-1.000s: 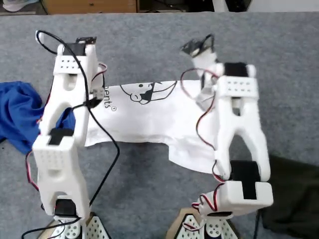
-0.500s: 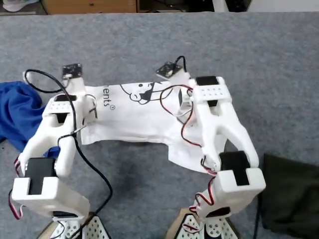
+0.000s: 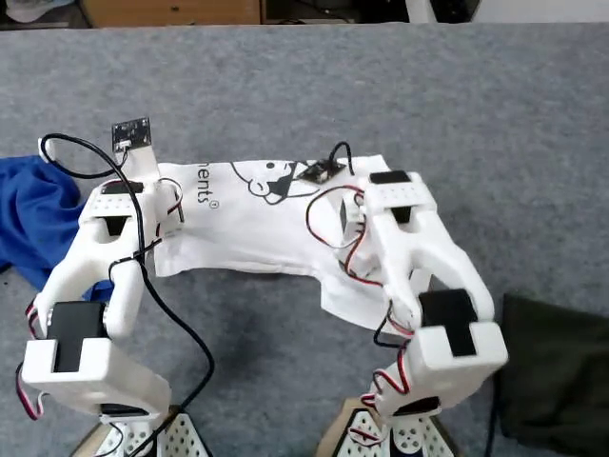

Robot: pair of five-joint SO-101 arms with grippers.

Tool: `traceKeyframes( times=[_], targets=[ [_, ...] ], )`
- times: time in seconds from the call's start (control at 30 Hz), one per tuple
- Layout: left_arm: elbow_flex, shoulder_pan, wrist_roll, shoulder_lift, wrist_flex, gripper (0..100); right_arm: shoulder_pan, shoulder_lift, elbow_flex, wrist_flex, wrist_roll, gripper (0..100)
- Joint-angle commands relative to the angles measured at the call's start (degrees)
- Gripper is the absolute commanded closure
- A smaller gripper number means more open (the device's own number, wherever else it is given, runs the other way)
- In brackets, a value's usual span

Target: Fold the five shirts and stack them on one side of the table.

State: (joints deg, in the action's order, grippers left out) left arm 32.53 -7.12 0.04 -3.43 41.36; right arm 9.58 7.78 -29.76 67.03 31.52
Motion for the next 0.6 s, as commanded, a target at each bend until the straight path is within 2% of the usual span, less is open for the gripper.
traceKeyframes(
  times=[0.0,0.37,0.57],
  targets=[
    [-0.35,-0.53,0.09,2.42,-0.70,98,0.57,-7.25,-2.24,0.53,0.09,99.4],
    [-0.35,-0.53,0.00,2.42,-0.79,98,0.13,-20.00,-12.53,0.53,0.09,99.4],
    [-0.35,-0.53,0.00,2.42,-0.79,98,-5.41,-29.58,-8.75,-1.05,0.26,99.3]
  ],
)
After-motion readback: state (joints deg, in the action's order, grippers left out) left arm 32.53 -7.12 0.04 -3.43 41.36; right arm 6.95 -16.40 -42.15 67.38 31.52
